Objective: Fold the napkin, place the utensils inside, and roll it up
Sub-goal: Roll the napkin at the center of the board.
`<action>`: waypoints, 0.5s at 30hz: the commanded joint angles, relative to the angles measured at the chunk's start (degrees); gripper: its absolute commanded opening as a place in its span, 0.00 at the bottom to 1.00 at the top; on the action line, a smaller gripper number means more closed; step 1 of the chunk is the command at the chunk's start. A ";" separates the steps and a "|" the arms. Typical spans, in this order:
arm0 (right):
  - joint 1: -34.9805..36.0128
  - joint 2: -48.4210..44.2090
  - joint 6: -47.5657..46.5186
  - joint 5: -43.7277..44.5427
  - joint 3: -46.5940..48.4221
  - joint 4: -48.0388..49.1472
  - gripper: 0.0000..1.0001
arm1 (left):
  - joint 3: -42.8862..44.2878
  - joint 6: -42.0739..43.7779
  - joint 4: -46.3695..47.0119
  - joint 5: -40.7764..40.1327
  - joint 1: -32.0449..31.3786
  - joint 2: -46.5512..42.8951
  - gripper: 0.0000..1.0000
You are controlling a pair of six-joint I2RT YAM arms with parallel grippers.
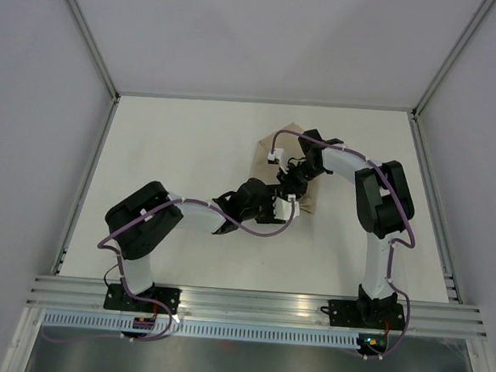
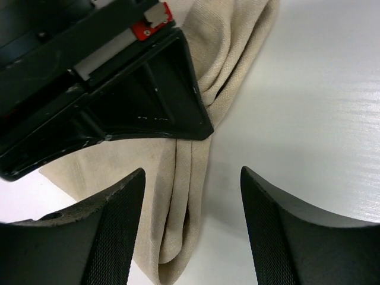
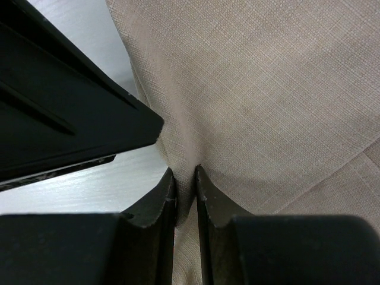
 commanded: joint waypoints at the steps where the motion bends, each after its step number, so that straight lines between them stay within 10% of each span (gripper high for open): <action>1: -0.40 5.30 -2.89 5.12 -2.84 -6.92 0.03 | 1.85 6.88 1.61 -0.34 -0.67 1.65 0.71; 15: -0.58 6.45 -3.15 4.86 -1.79 -8.06 0.02 | 4.13 14.27 -0.03 -3.86 -0.76 7.54 0.70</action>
